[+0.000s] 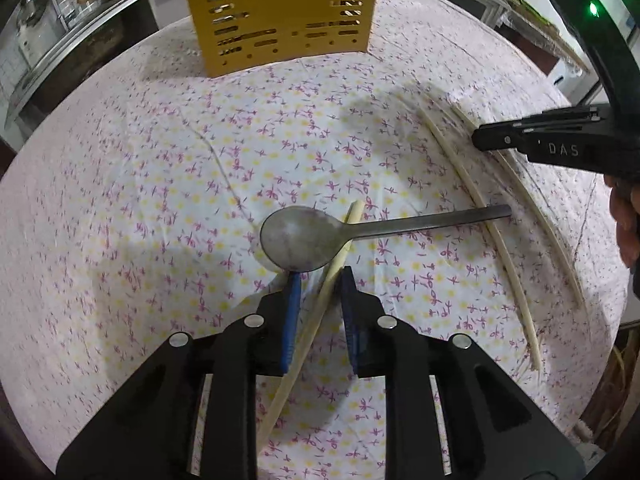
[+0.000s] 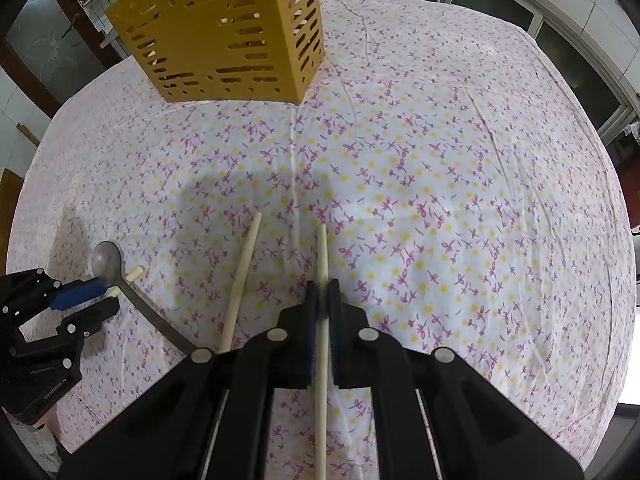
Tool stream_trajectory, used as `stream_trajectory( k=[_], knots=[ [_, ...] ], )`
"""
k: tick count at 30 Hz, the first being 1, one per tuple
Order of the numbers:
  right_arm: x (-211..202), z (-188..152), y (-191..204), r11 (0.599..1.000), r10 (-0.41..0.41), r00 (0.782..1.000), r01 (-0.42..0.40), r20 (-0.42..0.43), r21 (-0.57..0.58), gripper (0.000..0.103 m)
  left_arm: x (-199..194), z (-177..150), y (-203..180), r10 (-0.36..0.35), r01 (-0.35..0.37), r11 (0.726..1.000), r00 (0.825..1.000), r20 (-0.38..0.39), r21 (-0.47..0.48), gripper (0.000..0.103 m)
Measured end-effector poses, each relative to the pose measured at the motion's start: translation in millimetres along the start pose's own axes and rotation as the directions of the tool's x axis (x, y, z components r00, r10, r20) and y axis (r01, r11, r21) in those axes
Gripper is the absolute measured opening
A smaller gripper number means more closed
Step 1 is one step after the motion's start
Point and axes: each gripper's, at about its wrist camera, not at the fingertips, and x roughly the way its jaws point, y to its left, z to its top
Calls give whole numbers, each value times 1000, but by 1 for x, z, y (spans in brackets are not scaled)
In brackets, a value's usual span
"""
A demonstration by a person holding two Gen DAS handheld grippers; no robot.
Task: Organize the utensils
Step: 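Lift both chopsticks and lower them into the yellow holder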
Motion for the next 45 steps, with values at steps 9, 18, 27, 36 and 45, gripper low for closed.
stream_trajectory(
  k=[9,18,27,36,45],
  knots=[
    [-17,4,2,1000,13,999,-13,52,-5,6,-11,4,20,-36,36,996,999,-2,-83,4],
    [-77,7,9,999,37,961,-34,275,-15,6,-81,-3,59,-56,107,971,971,232,-213,4],
    [-131,4,21,998,61,845,-48,531,-39,6,-144,1,80,-13,182,943,855,519,-277,4],
    [-165,22,17,997,59,672,-81,738,-7,6,-180,58,88,31,236,930,715,698,-283,4],
    [-205,75,23,996,54,417,-88,907,-18,6,-216,134,78,91,171,963,515,852,-206,4]
  ],
)
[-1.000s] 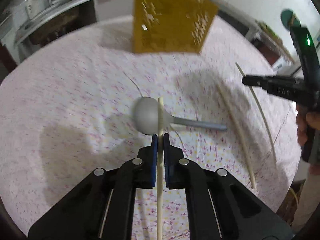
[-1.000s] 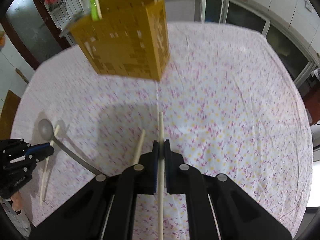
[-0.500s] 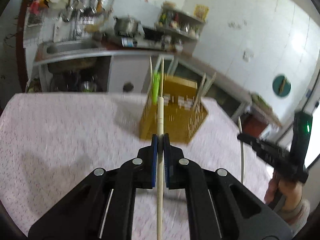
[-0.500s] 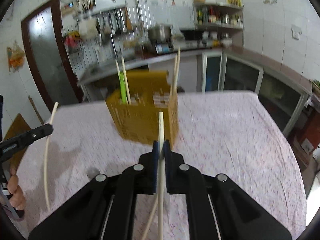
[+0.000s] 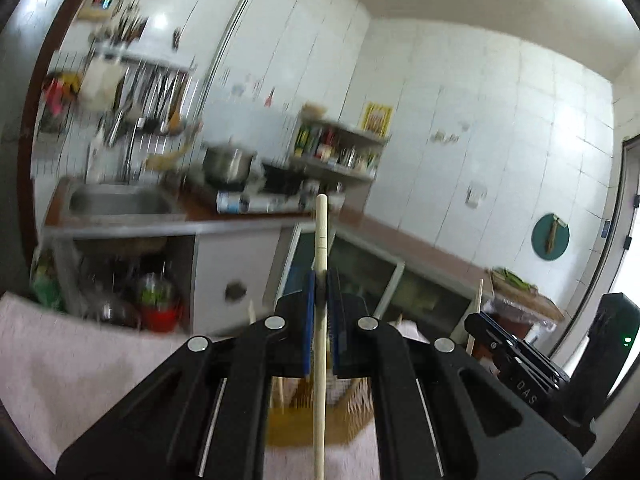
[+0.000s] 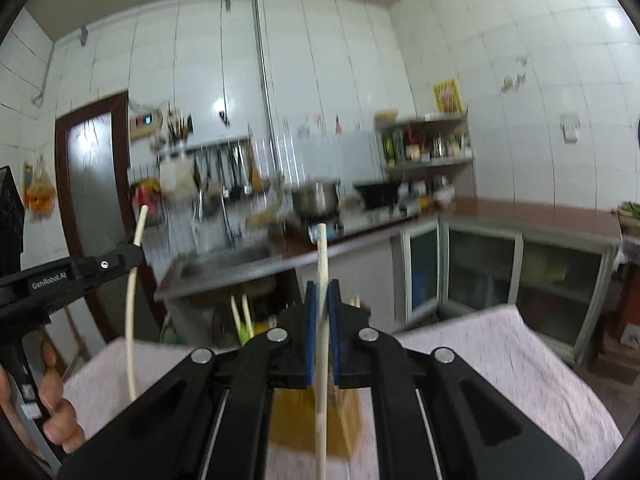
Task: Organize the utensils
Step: 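Lift both chopsticks and lower them into the yellow holder, then open both tools to release the chopsticks into the holder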
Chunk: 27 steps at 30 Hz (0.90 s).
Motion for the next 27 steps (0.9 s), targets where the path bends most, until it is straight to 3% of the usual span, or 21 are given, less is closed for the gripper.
stream_trajectory(
  k=[6,10,13,18,27],
  knots=[
    [37,12,-2,1000,25,992,-25,124,-1,6,42,11,-7,-16,6,998,990,142,69,5],
    [67,6,-6,999,52,985,-53,164,-1,6,78,0,-1,-31,16,996,986,166,91,4],
    [82,-9,-9,997,75,983,-76,170,2,6,101,-18,8,-47,34,995,989,139,95,5],
    [94,-44,-5,995,93,990,-90,108,-34,6,119,-52,28,-65,62,997,996,66,51,4],
    [84,-82,-11,994,101,992,-103,-70,-23,9,108,-81,37,-16,20,999,996,-92,40,8]
  ],
)
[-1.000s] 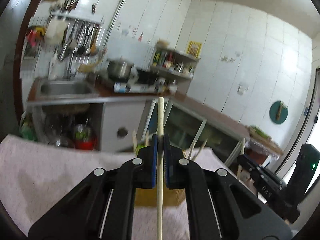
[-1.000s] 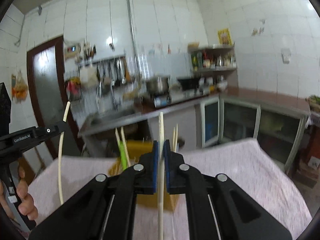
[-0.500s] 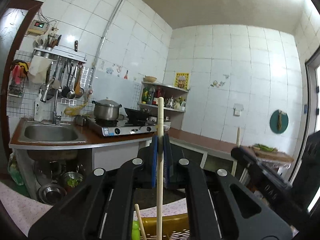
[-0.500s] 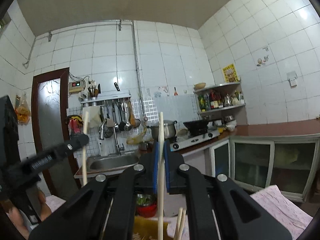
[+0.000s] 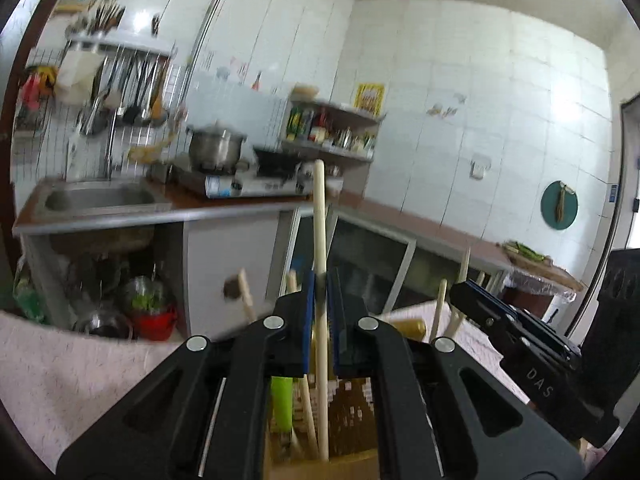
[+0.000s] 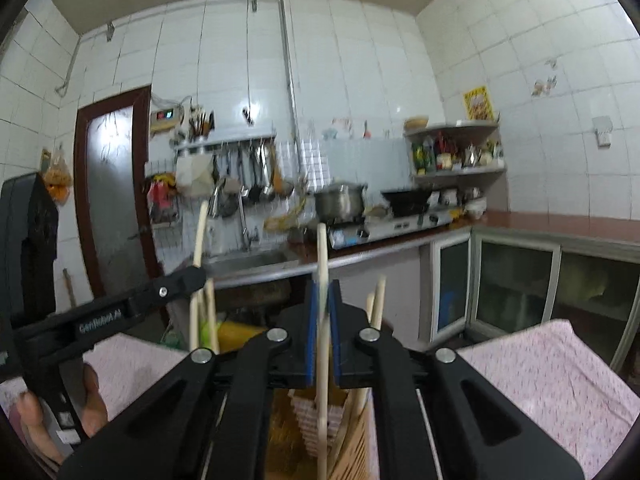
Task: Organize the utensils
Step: 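Open both tools to release the chopsticks into the holder, then reach the left tool toward the spoon while the right tool grasps a chopstick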
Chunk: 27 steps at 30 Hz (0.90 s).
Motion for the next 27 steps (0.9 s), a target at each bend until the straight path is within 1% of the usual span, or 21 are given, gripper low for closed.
stream_trajectory(
  k=[2,3,4,5,6,7,8,9,10,11,12,13,14,15,17,18,20,22,25,26,27],
  knots=[
    [-4,-2,-3,1000,-5,999,6,-53,20,9,-4,1,3,7,-9,999,998,-70,-31,17],
    [-6,-3,-3,999,-10,997,13,-80,29,10,-6,1,3,20,-24,999,995,-98,-37,32],
    [-9,-4,-4,999,-16,994,20,-104,36,14,-11,1,4,42,-49,998,990,-134,-48,51],
    [-16,-5,-5,999,-30,991,35,-131,38,32,-19,-1,6,56,-67,996,986,-159,-64,59],
    [-22,-7,-5,998,-41,988,48,-152,40,48,-25,-3,7,73,-87,994,981,-182,-72,73],
    [-29,-9,-5,998,-49,985,57,-168,41,50,-32,-6,9,93,-113,990,973,-212,-80,78],
    [-39,-12,-5,996,-71,977,79,-202,32,50,-38,-9,11,104,-128,988,966,-238,-86,78],
    [-43,-14,-5,995,-86,970,95,-226,27,52,-44,-15,14,111,-144,985,951,-287,-97,78],
    [-50,-19,-6,993,-104,956,115,-275,27,52,-50,-22,18,109,-153,982,938,-330,-112,79],
    [-53,-22,-7,992,-109,947,125,-303,31,56,-55,-28,21,110,-167,978,923,-368,-127,81],
    [-57,-28,-9,990,-120,929,141,-351,34,61,-62,-37,26,112,-190,970,904,-414,-153,86],
    [-60,-34,-10,987,-135,908,160,-396,28,62,-69,-46,32,100,-204,961,886,-452,-186,89],
    [-62,-38,-10,985,-150,891,174,-430,18,63,-74,-53,35,88,-210,955,876,-474,-211,90],
    [-64,-44,-10,982,-163,872,188,-462,7,65,-82,-65,41,66,-222,941,859,-507,-254,92],
    [-70,-59,-9,977,-187,827,211,-530,-15,67,-90,-81,47,44,-242,925,836,-547,-294,93],
    [-73,-67,-10,976,-189,806,217,-560,-18,67,-94,-92,50,31,-255,915,817,-575,-313,93],
    [-78,-80,-11,972,-199,770,233,-606,-23,67,-99,-110,53,27,-283,905,784,-620,-318,93],
    [-83,-93,-13,970,-199,742,242,-640,-21,67,-105,-131,56,31,-315,898,743,-669,-308,93],
    [-92,-105,-15,967,-205,723,254,-659,-23,67,-110,-151,58,26,-351,883,697,-717,-310,93],
    [-95,-108,-16,966,-206,719,256,-664,-22,67,-112,-157,60,17,-362,875,685,-728,-320,93],
    [-97,-112,-17,965,-207,714,260,-669,-20,67,-111,-158,60,12,-371,868,679,-734,-329,93]
  ],
)
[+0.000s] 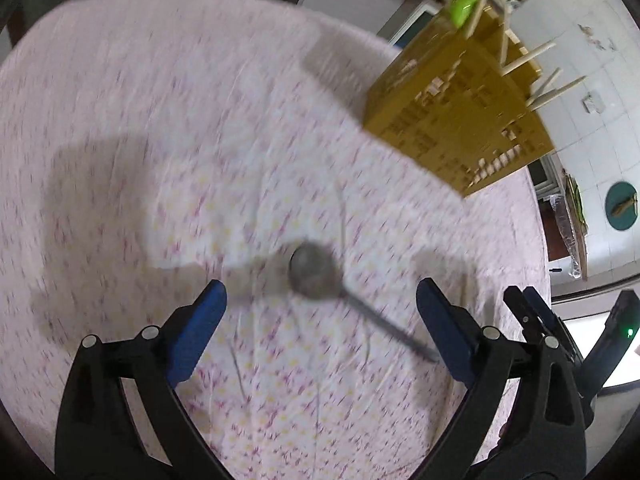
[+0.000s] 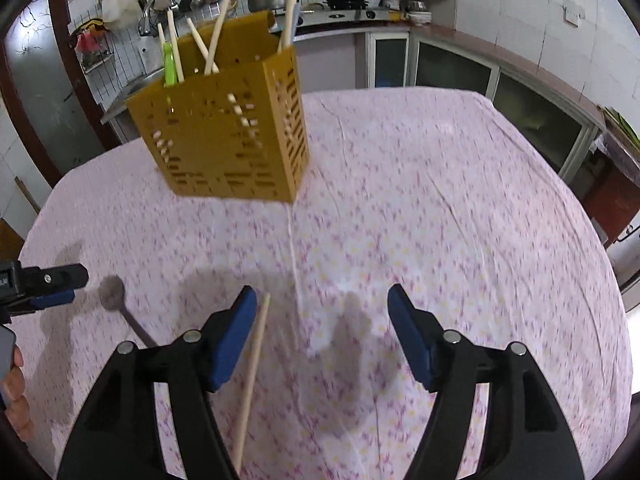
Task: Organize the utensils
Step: 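Reach the left tool toward the spoon while the right tool grasps a chopstick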
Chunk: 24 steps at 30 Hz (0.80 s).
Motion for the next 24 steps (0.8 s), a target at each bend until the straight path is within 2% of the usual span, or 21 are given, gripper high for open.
stream_trajectory(
  k=[3,5,7,10,13,15,18,21,24],
  knots=[
    [1,-8,-2,1000,2,1000,-2,-19,11,67,5,-4,7,14,-14,999,1000,-8,-40,92],
    [2,-12,-1,1000,-1,999,2,-32,14,67,7,-5,7,40,-40,998,999,-1,-49,86],
    [3,-14,1,1000,-3,999,4,-40,9,67,10,-3,1,68,-68,997,998,0,-40,71],
    [7,-14,2,1000,-11,998,12,-60,3,67,17,-2,-13,107,-107,994,994,-8,1,62],
    [11,-13,1,1000,-21,996,21,-86,6,67,21,2,-29,154,-155,987,988,22,52,53],
    [13,-12,0,999,-31,994,31,-103,5,67,27,6,-35,155,-154,986,988,-5,70,46],
    [15,-9,-4,999,-44,992,44,-117,3,67,34,9,-43,211,-209,973,977,-11,102,42],
    [19,-7,-7,999,-31,990,33,-135,10,67,38,13,-50,239,-236,965,971,-14,116,42],
    [25,-6,-7,999,-35,987,36,-155,3,67,47,15,-64,276,-270,945,961,-4,186,37]
  ],
)
